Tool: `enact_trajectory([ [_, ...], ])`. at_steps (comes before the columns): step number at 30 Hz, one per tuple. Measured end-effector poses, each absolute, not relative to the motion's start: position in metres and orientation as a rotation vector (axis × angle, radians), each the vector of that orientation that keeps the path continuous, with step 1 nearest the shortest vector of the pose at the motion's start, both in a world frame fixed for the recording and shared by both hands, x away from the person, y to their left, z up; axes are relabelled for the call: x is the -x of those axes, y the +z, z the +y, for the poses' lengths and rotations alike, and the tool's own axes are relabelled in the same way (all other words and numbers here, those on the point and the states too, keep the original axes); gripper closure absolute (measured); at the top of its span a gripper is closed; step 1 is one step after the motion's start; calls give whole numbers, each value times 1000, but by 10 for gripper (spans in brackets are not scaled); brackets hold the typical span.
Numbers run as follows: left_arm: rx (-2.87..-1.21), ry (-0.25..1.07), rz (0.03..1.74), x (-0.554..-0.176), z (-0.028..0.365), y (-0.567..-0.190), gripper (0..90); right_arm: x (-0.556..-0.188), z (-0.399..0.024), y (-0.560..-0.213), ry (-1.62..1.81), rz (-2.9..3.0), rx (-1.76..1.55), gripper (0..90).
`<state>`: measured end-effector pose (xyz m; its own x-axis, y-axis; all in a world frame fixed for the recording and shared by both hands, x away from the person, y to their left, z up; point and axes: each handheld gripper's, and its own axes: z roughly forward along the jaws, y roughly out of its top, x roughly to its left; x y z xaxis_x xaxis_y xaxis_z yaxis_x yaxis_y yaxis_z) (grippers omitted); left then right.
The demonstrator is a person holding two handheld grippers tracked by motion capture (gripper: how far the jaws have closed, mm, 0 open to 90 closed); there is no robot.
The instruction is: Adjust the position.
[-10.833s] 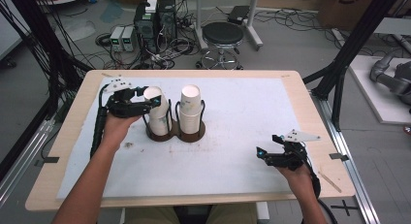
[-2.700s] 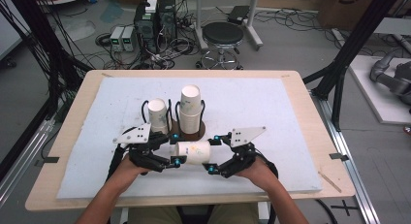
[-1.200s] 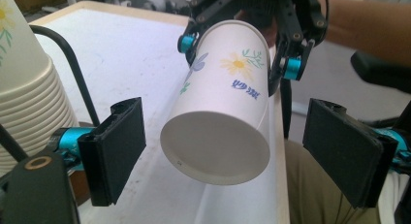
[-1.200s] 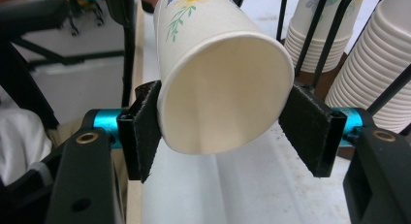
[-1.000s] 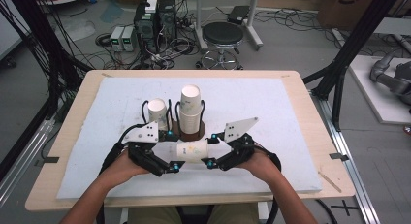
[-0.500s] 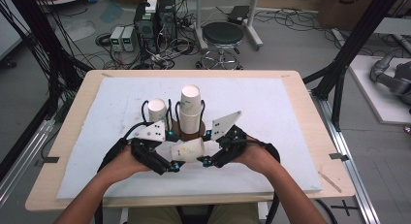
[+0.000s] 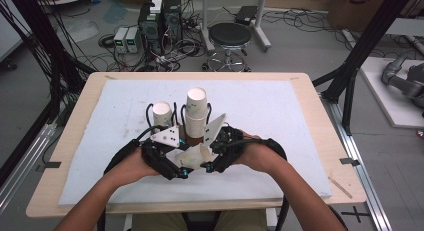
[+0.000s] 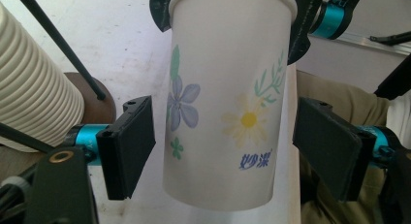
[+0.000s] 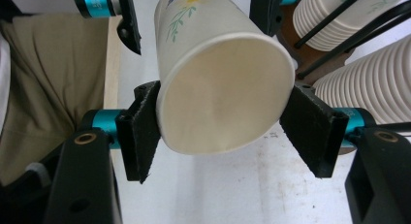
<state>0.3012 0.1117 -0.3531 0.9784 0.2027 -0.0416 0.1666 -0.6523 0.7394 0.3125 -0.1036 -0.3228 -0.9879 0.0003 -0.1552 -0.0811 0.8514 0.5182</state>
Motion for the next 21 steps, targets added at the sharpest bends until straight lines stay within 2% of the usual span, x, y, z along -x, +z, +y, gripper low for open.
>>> enact_trajectory([
  [9,-2331,30,247,-302,108,-357,282,-309,-92,-319,701,2906,107,335],
  [15,-2357,11,225,-304,106,-360,359,-308,-87,-321,667,2917,135,334],
  [21,-2360,1,216,-303,104,-362,367,-308,-87,-321,665,2932,151,337],
])
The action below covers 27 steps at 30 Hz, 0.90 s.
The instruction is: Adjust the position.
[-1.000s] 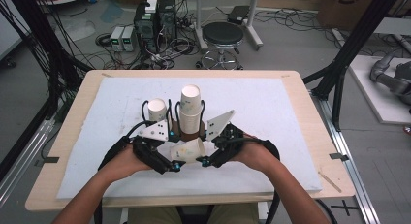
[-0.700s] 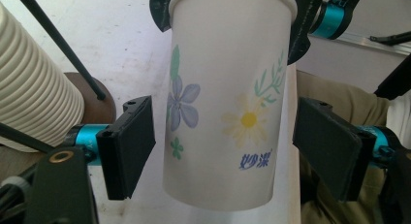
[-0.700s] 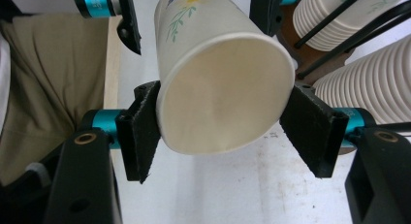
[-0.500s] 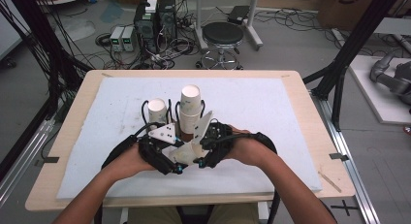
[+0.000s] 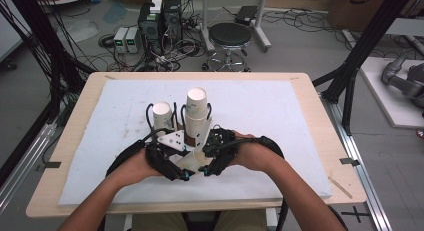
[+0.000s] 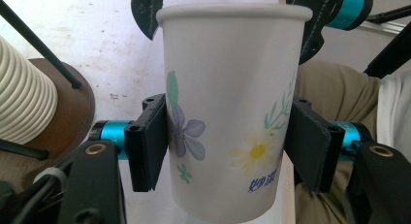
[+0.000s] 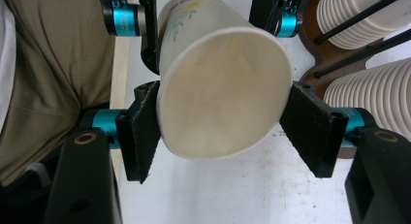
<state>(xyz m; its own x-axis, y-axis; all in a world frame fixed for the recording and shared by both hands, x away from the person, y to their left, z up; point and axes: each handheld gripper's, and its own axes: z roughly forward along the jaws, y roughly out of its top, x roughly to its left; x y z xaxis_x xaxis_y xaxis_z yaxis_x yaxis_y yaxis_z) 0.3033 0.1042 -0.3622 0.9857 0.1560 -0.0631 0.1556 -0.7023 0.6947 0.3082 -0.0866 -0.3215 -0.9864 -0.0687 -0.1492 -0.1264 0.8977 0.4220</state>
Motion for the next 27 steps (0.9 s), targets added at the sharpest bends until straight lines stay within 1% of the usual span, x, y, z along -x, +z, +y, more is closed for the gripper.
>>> enact_trajectory([
  [3,-2314,-3,238,-304,107,-362,366,-309,-90,-321,723,2918,127,308],
  [6,-2263,-7,258,-304,113,-364,367,-312,-98,-322,892,2892,23,209],
  [11,-2156,9,309,-305,125,-370,354,-317,-119,-320,1156,2817,-141,197],
  [14,-2082,21,341,-303,132,-373,348,-319,-133,-320,1258,2761,-216,197],
  [21,-1934,87,386,-298,152,-383,339,-321,-167,-325,1383,2634,-394,198],
  [27,-1800,188,412,-291,172,-390,334,-318,-198,-339,1426,2488,-534,198],
])
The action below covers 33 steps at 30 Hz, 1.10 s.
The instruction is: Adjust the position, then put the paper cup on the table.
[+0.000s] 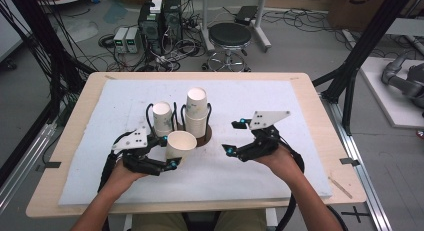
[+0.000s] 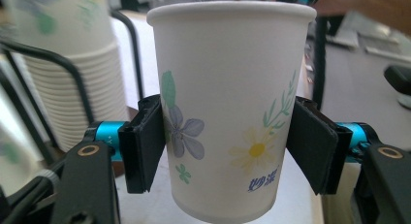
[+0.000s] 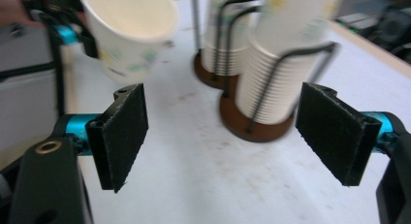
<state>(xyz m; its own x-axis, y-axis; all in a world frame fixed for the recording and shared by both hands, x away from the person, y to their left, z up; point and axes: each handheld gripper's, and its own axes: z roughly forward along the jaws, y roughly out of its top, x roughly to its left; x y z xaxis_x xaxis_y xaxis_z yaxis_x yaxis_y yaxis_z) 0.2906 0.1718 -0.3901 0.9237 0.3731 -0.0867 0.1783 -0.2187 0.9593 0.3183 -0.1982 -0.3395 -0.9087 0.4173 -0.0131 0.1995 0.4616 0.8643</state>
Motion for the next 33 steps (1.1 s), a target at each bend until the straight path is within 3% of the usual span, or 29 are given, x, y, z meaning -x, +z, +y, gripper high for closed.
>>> enact_trajectory([
  [19,-1592,393,528,-281,225,-396,327,-307,-262,-379,1417,2232,-827,198],
  [33,-1510,456,582,-275,251,-396,319,-306,-265,-384,1403,2215,-843,198],
])
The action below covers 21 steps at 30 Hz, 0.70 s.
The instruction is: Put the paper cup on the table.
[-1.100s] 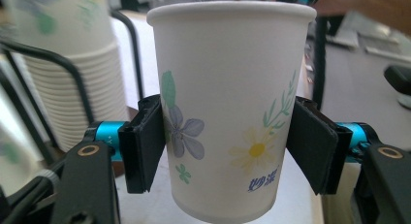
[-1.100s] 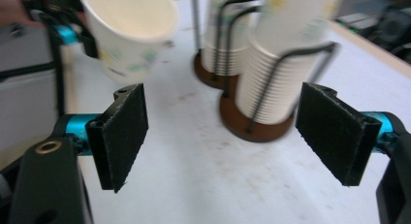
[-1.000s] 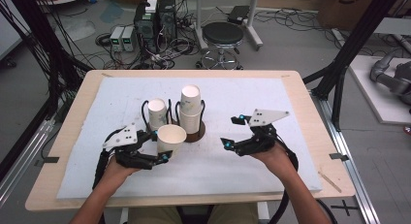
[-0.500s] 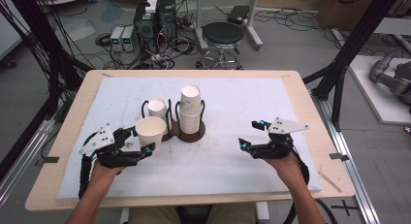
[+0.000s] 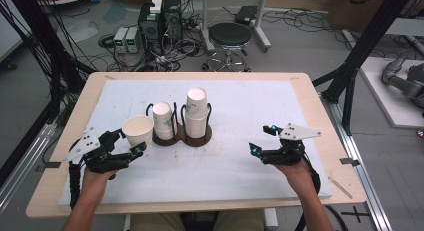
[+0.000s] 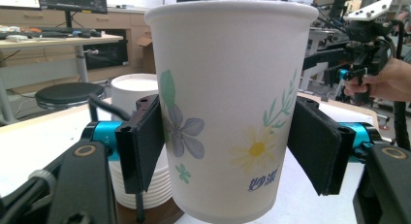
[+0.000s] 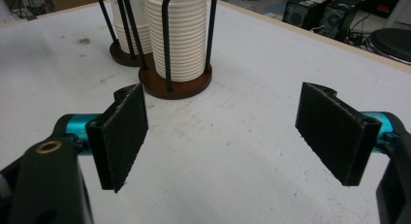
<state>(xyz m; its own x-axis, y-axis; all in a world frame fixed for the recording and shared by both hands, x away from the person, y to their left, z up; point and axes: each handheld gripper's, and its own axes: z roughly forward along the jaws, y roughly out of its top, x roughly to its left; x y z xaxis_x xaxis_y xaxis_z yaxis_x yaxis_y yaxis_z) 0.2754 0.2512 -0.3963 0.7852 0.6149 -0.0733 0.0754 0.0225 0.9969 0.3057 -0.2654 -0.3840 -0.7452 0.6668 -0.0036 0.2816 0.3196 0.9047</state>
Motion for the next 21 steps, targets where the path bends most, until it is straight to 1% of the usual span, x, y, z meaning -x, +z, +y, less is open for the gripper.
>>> enact_trajectory([
  [8,-1470,508,640,-280,272,-409,317,-305,-268,-385,1408,2204,-839,198],
  [12,-1430,523,696,-286,283,-417,314,-301,-272,-386,1407,2202,-845,198],
  [21,-1457,548,819,-299,298,-437,314,-296,-281,-386,1405,2184,-852,198],
])
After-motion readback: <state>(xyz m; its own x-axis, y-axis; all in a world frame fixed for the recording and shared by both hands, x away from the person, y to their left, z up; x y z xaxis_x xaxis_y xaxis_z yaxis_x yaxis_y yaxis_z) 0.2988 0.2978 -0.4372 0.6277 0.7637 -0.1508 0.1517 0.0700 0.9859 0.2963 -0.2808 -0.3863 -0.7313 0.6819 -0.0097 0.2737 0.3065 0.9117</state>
